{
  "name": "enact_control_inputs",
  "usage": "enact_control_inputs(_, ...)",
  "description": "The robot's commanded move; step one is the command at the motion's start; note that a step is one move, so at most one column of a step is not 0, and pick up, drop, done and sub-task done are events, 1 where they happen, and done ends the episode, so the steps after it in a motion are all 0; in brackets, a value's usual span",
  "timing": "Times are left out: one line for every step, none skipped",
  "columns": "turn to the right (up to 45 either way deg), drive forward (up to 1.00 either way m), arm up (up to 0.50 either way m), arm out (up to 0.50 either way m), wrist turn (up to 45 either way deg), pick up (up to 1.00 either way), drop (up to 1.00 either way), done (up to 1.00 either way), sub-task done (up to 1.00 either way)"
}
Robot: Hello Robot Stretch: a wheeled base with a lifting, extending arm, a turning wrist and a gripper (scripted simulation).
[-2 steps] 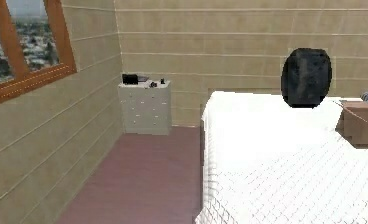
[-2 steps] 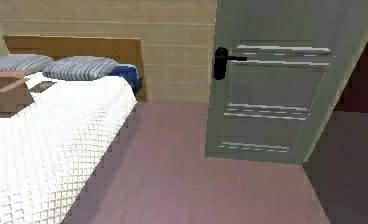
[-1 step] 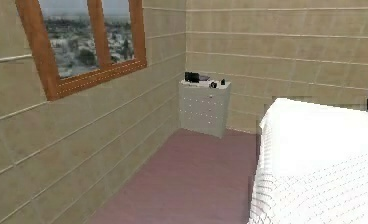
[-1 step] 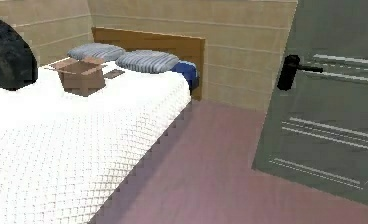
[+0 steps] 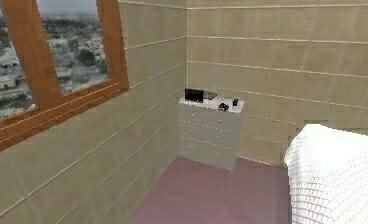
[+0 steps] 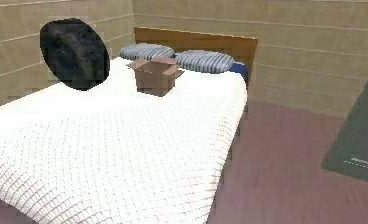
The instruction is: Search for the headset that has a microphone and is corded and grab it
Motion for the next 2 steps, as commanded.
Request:
enact_control_inputs(18.0,0.00,0.00,0.00,0.0,0.00,0.00,0.00,0.00)
enact_control_inputs(0.0,0.95,0.00,0.00,0.0,0.00,0.00,0.00,0.00)
